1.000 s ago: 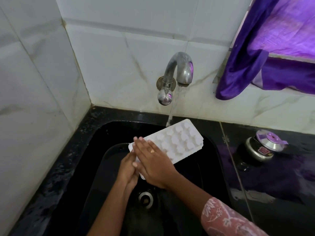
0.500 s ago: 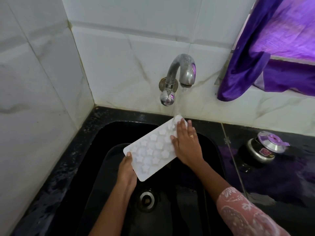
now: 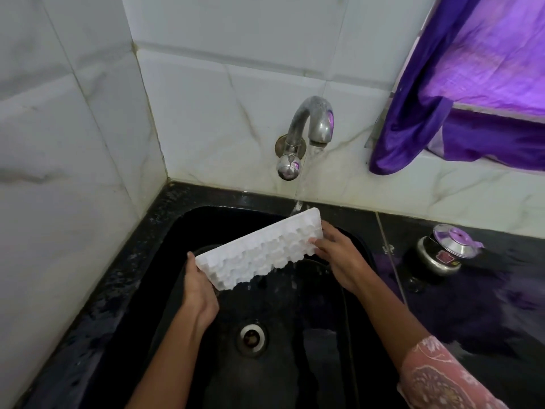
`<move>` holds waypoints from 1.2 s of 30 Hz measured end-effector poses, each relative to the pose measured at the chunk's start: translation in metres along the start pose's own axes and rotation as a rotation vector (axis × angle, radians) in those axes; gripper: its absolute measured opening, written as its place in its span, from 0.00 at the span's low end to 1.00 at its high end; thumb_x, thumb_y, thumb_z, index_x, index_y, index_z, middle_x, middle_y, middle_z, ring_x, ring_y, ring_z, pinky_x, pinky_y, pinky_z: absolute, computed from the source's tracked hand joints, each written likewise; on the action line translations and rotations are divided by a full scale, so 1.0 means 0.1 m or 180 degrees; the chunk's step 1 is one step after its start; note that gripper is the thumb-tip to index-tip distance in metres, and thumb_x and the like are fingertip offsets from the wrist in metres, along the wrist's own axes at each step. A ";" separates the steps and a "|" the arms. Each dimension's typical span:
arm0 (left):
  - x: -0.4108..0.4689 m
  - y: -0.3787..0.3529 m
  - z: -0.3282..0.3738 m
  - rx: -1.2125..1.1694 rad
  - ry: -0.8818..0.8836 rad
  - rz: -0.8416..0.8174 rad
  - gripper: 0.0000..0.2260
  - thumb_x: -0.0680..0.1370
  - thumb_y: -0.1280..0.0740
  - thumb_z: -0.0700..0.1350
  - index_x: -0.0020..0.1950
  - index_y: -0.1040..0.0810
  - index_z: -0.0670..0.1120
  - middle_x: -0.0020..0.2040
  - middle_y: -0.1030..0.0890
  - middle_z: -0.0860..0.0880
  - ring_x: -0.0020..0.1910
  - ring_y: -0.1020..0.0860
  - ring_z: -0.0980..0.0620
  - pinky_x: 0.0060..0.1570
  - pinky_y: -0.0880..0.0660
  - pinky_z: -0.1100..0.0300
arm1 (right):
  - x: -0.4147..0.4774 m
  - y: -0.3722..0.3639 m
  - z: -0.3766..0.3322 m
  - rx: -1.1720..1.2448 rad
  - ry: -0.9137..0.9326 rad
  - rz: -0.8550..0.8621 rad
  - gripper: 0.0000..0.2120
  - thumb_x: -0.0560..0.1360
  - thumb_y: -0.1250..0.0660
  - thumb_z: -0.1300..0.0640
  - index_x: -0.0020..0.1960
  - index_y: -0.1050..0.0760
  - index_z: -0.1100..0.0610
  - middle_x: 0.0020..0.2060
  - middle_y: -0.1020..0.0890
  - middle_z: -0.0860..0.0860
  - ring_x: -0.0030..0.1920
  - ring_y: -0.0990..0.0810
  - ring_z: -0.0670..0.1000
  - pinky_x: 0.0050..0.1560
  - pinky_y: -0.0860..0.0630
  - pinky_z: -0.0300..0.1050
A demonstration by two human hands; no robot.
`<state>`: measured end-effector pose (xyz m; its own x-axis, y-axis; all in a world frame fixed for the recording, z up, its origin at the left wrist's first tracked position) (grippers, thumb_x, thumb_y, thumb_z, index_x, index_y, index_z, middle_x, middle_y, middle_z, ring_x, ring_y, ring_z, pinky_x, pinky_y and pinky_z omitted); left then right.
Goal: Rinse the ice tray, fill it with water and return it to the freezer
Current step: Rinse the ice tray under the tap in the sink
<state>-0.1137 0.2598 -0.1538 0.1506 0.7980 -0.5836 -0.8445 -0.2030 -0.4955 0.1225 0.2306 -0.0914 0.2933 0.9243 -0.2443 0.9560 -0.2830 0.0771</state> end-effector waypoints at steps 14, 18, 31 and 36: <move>-0.10 0.22 0.05 -0.0305 -0.0381 -0.0078 0.19 0.74 0.51 0.36 0.59 0.28 0.34 0.49 0.22 0.39 0.43 0.24 0.47 0.40 0.24 0.60 | -0.35 0.06 0.18 0.1547 -0.0498 0.0158 0.19 0.71 0.49 0.65 0.57 0.25 0.63 0.50 0.20 0.57 0.47 0.22 0.53 0.45 0.24 0.46; -0.11 0.22 0.07 -0.0065 -0.0586 -0.0106 0.32 0.61 0.46 0.36 0.67 0.30 0.37 0.59 0.24 0.39 0.52 0.24 0.45 0.48 0.27 0.56 | -0.38 0.12 0.23 0.1523 -0.0483 0.0246 0.18 0.74 0.47 0.62 0.59 0.24 0.63 0.53 0.18 0.58 0.47 0.20 0.54 0.40 0.24 0.45; -0.05 -0.03 -0.11 0.0542 -0.0351 -0.0484 0.32 0.62 0.44 0.32 0.67 0.28 0.41 0.61 0.22 0.38 0.60 0.24 0.39 0.53 0.26 0.48 | -0.46 0.43 0.38 0.0994 -0.0453 0.0947 0.18 0.76 0.44 0.71 0.64 0.31 0.62 0.45 0.20 0.53 0.46 0.21 0.52 0.44 0.24 0.46; -0.01 -0.21 -0.20 0.0560 -0.0357 -0.0494 0.29 0.67 0.47 0.28 0.68 0.30 0.41 0.61 0.23 0.40 0.59 0.25 0.40 0.53 0.25 0.48 | -0.49 0.57 0.39 0.0925 -0.0376 0.0999 0.16 0.76 0.45 0.71 0.58 0.26 0.62 0.45 0.18 0.53 0.43 0.19 0.52 0.35 0.22 0.41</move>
<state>-0.0863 0.2524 -0.1561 0.2357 0.8719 -0.4293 -0.8937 0.0209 -0.4482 0.1628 0.1595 -0.1125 0.5517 0.7512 -0.3625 0.7765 -0.6212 -0.1057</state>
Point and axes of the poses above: each hand's wrist, its own x-axis towards the middle knuckle, its own y-axis out of the back of the hand, z = x × y, the point moved 4 cm from there along x, towards the middle knuckle
